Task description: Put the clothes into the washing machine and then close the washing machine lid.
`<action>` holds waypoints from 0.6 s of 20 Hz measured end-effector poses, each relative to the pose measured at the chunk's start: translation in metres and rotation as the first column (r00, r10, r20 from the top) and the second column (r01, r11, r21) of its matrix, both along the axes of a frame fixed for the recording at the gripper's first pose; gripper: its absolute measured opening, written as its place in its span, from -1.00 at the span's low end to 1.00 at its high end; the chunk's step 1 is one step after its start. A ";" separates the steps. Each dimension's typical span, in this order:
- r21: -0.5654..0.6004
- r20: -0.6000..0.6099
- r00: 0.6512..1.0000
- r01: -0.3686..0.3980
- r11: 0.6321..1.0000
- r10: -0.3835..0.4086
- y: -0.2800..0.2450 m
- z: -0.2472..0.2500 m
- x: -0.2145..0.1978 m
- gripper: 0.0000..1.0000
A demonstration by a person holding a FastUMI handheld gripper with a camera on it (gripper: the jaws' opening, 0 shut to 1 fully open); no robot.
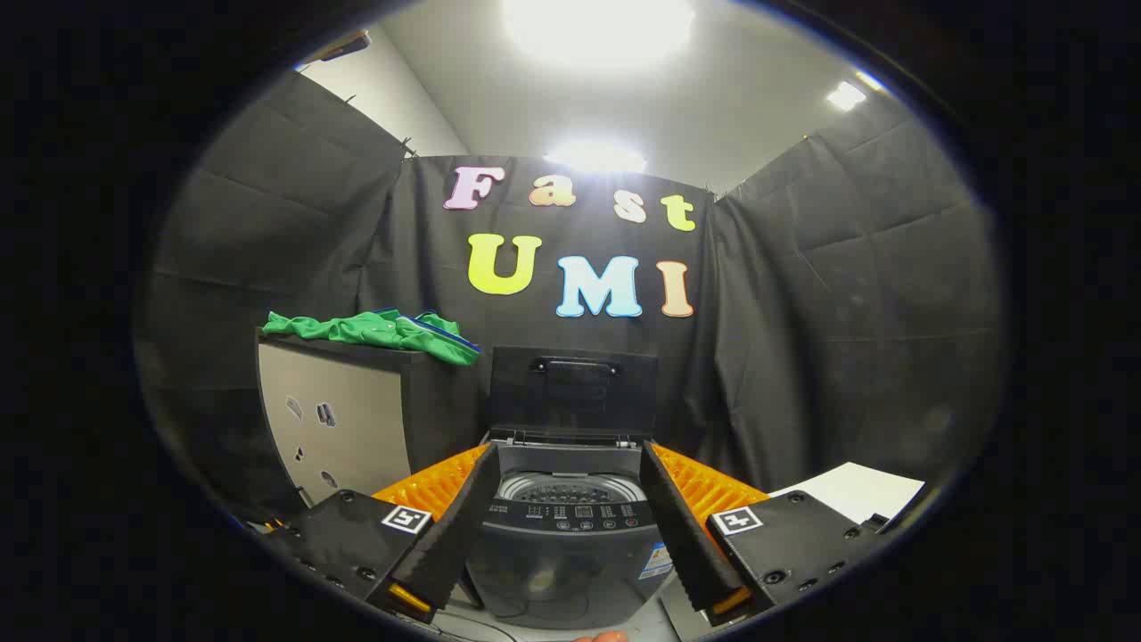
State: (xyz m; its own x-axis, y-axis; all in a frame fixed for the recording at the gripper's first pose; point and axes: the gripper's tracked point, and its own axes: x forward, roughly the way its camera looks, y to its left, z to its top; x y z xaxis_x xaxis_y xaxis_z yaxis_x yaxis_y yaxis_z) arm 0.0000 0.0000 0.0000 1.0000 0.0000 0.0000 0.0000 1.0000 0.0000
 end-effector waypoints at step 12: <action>0.016 0.010 1.000 0.004 1.000 -0.004 -0.006 0.006 0.016 0.96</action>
